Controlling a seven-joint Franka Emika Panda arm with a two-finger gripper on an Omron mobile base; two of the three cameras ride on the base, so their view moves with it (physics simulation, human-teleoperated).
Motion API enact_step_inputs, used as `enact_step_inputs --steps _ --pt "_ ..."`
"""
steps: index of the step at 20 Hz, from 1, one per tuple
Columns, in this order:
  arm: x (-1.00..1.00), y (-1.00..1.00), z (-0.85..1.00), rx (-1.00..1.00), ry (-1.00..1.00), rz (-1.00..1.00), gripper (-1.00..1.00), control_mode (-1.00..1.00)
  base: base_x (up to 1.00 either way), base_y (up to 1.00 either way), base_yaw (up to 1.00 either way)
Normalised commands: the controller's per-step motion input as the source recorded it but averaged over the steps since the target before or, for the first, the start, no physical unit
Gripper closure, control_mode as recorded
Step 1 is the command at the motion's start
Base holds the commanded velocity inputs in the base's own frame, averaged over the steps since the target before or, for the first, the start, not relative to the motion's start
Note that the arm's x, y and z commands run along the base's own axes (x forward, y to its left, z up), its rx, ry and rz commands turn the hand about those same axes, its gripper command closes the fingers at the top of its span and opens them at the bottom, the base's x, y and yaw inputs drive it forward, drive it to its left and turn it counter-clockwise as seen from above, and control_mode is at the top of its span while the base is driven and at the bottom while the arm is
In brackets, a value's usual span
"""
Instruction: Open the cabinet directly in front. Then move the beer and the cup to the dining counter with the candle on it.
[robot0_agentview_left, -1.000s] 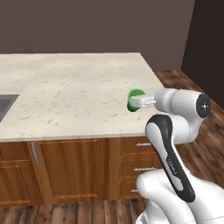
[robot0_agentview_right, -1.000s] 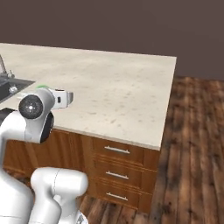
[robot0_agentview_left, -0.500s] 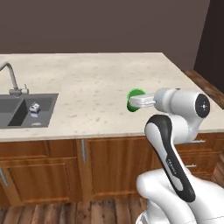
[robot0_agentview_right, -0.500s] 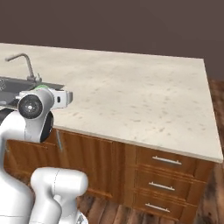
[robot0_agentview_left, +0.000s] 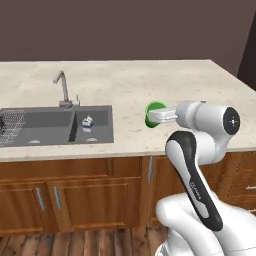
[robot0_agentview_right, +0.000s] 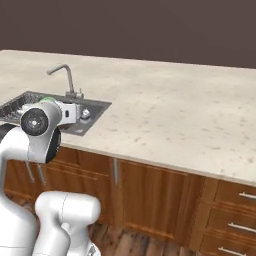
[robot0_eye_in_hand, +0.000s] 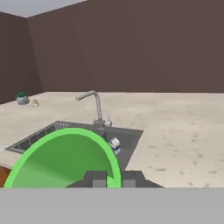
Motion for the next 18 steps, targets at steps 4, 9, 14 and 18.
enact_step_inputs --steps 4,9,14,18 --pt "0.00 0.00 0.00 0.00 0.00 0.00 1.00 1.00 -0.01 1.00 0.00" --pt "0.00 0.00 0.00 0.00 0.00 0.00 1.00 1.00 0.00 1.00 0.00" --pt "0.00 0.00 0.00 0.00 0.00 0.00 1.00 1.00 0.00 1.00 0.00" --pt "0.00 0.00 0.00 0.00 0.00 0.00 1.00 1.00 0.00 1.00 0.00"
